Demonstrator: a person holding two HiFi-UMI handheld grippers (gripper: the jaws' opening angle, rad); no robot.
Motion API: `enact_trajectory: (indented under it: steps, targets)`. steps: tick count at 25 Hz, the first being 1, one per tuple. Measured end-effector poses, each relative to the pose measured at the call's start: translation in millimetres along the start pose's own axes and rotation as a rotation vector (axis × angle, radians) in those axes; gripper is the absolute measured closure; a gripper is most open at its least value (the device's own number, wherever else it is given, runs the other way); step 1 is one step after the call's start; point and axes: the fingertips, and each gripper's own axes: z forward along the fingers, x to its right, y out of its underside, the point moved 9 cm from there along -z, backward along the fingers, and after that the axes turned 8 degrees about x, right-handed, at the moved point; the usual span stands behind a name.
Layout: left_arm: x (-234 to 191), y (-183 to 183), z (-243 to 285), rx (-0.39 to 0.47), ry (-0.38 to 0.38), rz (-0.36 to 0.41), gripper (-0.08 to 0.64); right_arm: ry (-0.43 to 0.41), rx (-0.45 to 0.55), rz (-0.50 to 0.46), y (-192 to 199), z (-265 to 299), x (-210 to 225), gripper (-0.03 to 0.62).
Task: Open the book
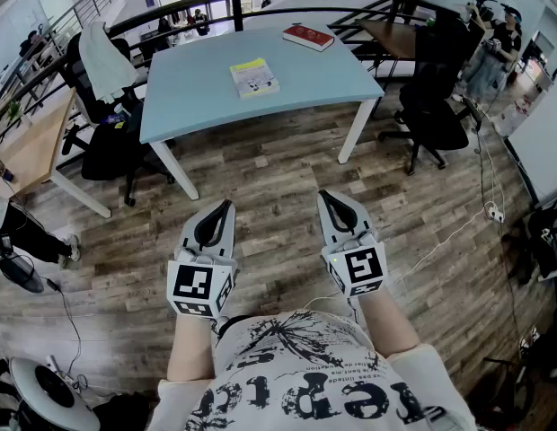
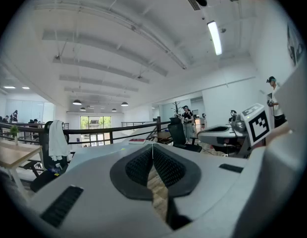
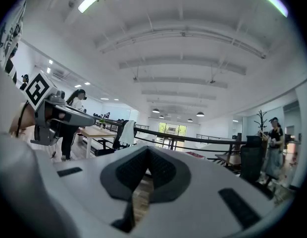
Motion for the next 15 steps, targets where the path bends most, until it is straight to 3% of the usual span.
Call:
enact_trajectory:
  steps: [9, 15]
  targets:
    - [-0.9, 4.1, 16.8, -0.01, 0.005, -0.01, 0.541, 0.003, -0.005, 0.015, 6.5, 10.0, 10.9, 0.584]
    - [-0.2, 9.3, 26.5, -0.032, 0.006, -0.018, 0.54, 0.021, -0.017, 0.084, 16.2, 15.5, 19.8, 0.583]
